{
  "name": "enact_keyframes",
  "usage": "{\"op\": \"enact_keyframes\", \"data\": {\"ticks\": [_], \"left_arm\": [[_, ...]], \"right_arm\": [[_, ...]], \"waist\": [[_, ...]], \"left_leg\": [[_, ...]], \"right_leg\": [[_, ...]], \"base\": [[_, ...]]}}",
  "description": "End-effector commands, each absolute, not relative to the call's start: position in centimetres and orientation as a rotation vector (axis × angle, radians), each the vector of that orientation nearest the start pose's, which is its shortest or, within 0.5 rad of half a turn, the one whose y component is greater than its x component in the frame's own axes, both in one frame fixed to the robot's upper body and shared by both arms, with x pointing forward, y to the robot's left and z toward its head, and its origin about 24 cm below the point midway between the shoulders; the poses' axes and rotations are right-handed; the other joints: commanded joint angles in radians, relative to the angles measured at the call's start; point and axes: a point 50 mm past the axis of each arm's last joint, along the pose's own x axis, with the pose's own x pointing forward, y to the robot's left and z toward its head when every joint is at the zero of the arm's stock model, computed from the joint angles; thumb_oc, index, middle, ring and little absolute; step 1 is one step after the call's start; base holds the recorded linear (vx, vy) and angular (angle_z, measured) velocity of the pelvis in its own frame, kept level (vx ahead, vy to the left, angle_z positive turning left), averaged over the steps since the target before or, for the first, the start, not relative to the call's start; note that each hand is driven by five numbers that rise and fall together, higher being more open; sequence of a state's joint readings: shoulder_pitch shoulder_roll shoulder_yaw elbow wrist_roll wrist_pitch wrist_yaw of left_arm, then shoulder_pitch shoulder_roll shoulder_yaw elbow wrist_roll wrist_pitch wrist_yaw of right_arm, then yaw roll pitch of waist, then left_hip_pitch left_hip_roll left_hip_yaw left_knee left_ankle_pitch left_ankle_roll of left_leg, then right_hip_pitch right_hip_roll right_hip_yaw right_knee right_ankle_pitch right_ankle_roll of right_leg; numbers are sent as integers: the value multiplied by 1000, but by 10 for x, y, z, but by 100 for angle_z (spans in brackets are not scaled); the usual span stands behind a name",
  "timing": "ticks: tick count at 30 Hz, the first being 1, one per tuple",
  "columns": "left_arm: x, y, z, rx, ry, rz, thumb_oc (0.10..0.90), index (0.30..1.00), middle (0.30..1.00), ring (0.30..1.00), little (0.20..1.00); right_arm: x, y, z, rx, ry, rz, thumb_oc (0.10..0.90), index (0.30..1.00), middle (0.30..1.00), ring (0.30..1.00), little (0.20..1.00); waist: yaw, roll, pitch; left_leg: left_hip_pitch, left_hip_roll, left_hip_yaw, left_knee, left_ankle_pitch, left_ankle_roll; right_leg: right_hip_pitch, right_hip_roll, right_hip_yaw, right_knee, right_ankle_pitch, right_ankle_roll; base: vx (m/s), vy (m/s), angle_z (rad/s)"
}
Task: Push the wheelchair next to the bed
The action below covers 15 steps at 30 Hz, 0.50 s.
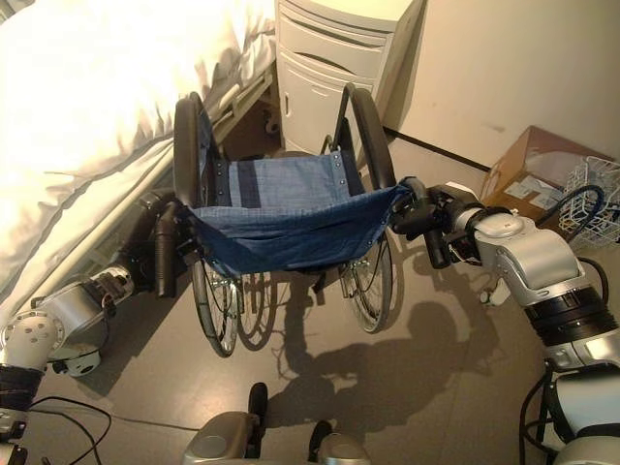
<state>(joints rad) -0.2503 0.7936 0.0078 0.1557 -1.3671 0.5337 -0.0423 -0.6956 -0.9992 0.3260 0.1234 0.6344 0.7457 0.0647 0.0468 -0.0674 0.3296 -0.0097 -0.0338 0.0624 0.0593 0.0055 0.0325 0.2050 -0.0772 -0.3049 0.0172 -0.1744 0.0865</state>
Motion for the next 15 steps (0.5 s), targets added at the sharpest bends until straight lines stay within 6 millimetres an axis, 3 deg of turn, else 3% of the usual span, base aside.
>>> {"op": "enact_keyframes", "data": {"ticks": [1, 3, 6, 15], "left_arm": [[295, 280, 199, -292, -124, -174, 800, 900, 900, 900, 900], [291, 291, 211, -174, -190, -105, 800, 900, 900, 900, 900], [279, 306, 225, -152, -243, -74, 800, 900, 900, 900, 900], [254, 340, 224, -127, -264, 39, 800, 900, 900, 900, 900]], "right_arm": [[337, -203, 200, -383, 143, 313, 800, 900, 900, 900, 900], [336, -209, 205, -387, 118, 276, 800, 900, 900, 900, 900], [330, -223, 210, -373, 93, 222, 800, 900, 900, 900, 900], [313, -264, 221, -281, 20, 62, 800, 900, 900, 900, 900]], "waist": [[70, 43, -256], [69, 45, -258], [70, 47, -261], [61, 55, -268]], "left_leg": [[82, 34, 57, -6, -60, -84], [88, 36, 57, -15, -59, -84], [93, 40, 59, -18, -60, -86], [107, 48, 61, -31, -68, -87]], "right_leg": [[-86, -17, 41, -31, 142, 24], [-83, -15, 41, -33, 141, 24], [-81, -14, 40, -34, 139, 22], [-79, -9, 44, -35, 130, 22]], "base": [[-25, -51, 0], [-17, -42, 0], [-11, -41, 0], [-9, -19, -7]]}}
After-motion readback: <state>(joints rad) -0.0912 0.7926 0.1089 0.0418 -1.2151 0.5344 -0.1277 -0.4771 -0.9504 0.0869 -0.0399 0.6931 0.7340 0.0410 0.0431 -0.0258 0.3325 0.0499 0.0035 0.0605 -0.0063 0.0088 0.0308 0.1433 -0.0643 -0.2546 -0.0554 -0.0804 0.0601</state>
